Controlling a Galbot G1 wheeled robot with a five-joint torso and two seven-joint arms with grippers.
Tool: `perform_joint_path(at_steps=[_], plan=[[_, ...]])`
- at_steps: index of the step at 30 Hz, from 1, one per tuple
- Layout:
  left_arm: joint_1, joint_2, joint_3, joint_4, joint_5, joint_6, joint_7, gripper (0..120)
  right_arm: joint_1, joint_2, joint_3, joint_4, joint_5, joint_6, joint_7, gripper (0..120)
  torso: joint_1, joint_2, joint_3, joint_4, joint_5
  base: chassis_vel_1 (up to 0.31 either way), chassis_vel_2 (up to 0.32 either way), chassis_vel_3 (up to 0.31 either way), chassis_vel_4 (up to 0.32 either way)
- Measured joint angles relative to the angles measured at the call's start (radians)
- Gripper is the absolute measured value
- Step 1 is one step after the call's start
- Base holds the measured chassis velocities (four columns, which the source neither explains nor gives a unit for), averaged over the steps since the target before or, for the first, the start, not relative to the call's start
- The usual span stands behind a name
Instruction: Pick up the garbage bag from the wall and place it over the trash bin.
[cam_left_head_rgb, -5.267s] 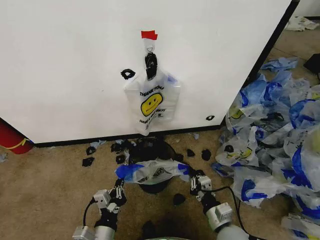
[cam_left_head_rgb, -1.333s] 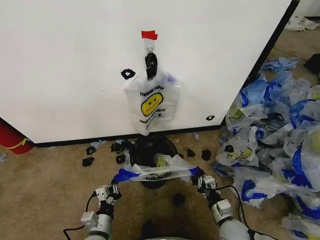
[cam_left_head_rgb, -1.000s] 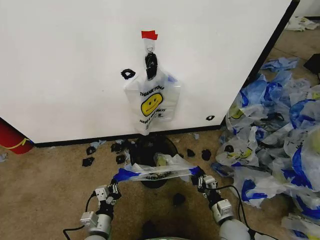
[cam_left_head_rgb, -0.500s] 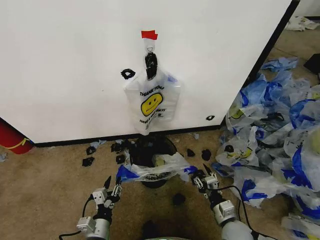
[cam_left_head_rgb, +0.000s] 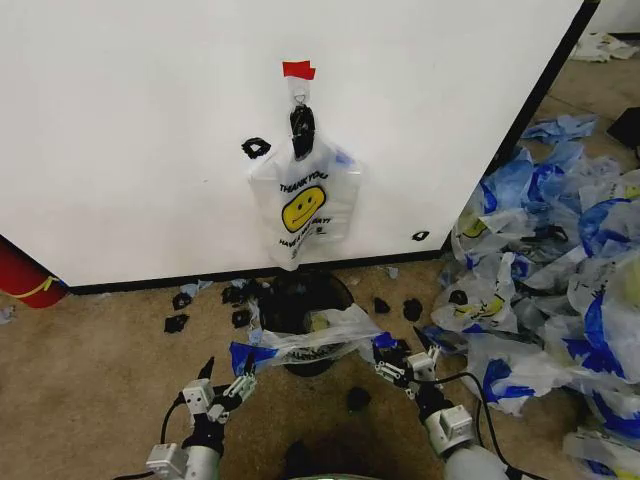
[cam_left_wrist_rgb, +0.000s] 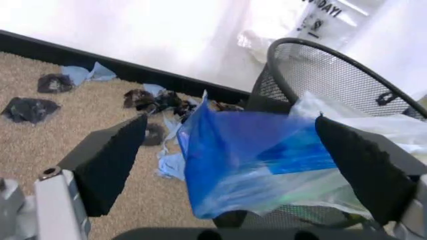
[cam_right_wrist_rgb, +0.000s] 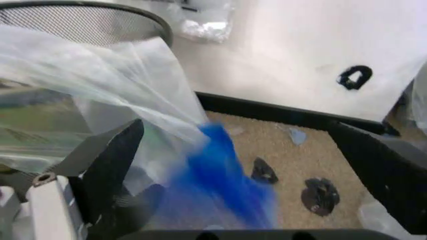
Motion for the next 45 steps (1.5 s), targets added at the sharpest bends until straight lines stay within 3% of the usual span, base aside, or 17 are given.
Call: perform_joint_path(at_steps=[13, 18, 20, 25, 26, 27, 28, 29, 32, 33, 36, 38, 40, 44, 45], plan=[[0.066, 0.012, -0.029, -0.118, 0.018, 0.008, -0.002, 98, -0.023, -0.026, -0.045, 0.069, 0.014, 0.034, -0.025, 100, 0.0, 0.0, 0.0, 0.0001, 0.0, 0.0, 0.0, 0.0, 0.0], [0.045, 0.05, -0.058, -0.182, -0.029, 0.045, -0.002, 98, -0.025, -0.028, -0.066, 0.099, 0.036, 0.033, -0.023, 100, 0.0, 0.0, 0.0, 0.0001, 0.0, 0.0, 0.0, 0.0, 0.0], [0.014, 0.082, -0.071, -0.2, -0.076, 0.068, 0.002, 98, -0.02, -0.028, -0.074, 0.109, 0.048, 0.032, -0.023, 100, 0.0, 0.0, 0.0, 0.0001, 0.0, 0.0, 0.0, 0.0, 0.0], [-0.151, 0.244, -0.111, -0.216, -0.378, 0.135, 0.074, 94, 0.018, -0.032, -0.105, 0.135, 0.112, 0.03, -0.043, 100, 0.0, 0.0, 0.0, -0.0007, -0.0006, 0.0, 0.0, 0.0, 0.0], [-0.151, 0.244, -0.111, -0.216, -0.378, 0.135, 0.074, 94, 0.018, -0.032, -0.105, 0.135, 0.112, 0.03, -0.043, 100, 0.0, 0.0, 0.0, -0.0007, -0.0006, 0.0, 0.0, 0.0, 0.0], [-0.193, 0.289, -0.115, -0.217, -0.449, 0.148, 0.087, 94, 0.032, -0.033, -0.115, 0.138, 0.127, 0.029, -0.055, 100, 0.0, 0.0, 0.0, 0.0007, 0.0004, 0.0, 0.0, 0.0, 0.0], [-0.256, 0.349, -0.105, -0.209, -0.535, 0.162, 0.101, 94, 0.038, -0.034, -0.119, 0.141, 0.135, 0.029, -0.066, 100, 0.0, 0.0, 0.0, 0.0006, 0.0001, 0.0, 0.0, 0.0, 0.0], [-0.275, 0.368, -0.099, -0.204, -0.559, 0.166, 0.104, 94, 0.038, -0.035, -0.12, 0.142, 0.136, 0.029, -0.068, 100, 0.0, 0.0, 0.0, 0.0002, -0.0004, 0.0, 0.0, 0.0, 0.0], [-0.434, 0.524, -0.014, -0.165, -0.763, 0.201, 0.15, 90, 0.034, -0.032, -0.115, 0.145, 0.138, 0.029, -0.073, 100, 0.0, 0.0, 0.0, -0.0005, 0.0007, 0.0, 0.0, 0.0, 0.0], [-0.434, 0.524, -0.014, -0.165, -0.763, 0.201, 0.15, 90, 0.034, -0.032, -0.115, 0.145, 0.138, 0.029, -0.073, 100, 0.0, 0.0, 0.0, -0.0005, 0.0007, 0.0, 0.0, 0.0, 0.0], [-0.649, 0.608, 0.183, -0.089, -0.847, 0.212, 0.19, 88, 0.033, -0.02, -0.109, 0.142, 0.138, 0.028, -0.074, 100, 0.0, 0.0, 0.0, 0.0002, -0.0006, 0.0, 0.0, 0.0, 0.0], [-0.771, 0.638, 0.29, -0.041, -0.868, 0.213, 0.216, 86, 0.032, -0.012, -0.103, 0.138, 0.138, 0.028, -0.074, 100, 0.0, 0.0, 0.0, -0.0007, -0.0007, 0.0, 0.0, 0.0, 0.0], [-0.802, 0.645, 0.318, -0.028, -0.874, 0.213, 0.221, 86, 0.033, -0.011, -0.102, 0.136, 0.138, 0.028, -0.074, 100, 0.0, 0.0, 0.0, -0.0006, -0.0002, 0.0, 0.0, 0.0, 0.0], [-1.047, 0.697, 0.578, 0.072, -0.893, 0.245, 0.3, 83, 0.033, 0.004, -0.093, 0.125, 0.135, 0.029, -0.076, 100, 0.0, 0.0, 0.0, 0.0005, -0.0001, 0.0, 0.0, 0.0, 0.0], [-1.047, 0.697, 0.578, 0.072, -0.893, 0.245, 0.3, 83, 0.033, 0.004, -0.093, 0.125, 0.135, 0.029, -0.076, 100, 0.0, 0.0, 0.0, 0.0005, -0.0001, 0.0, 0.0, 0.0, 0.0]])
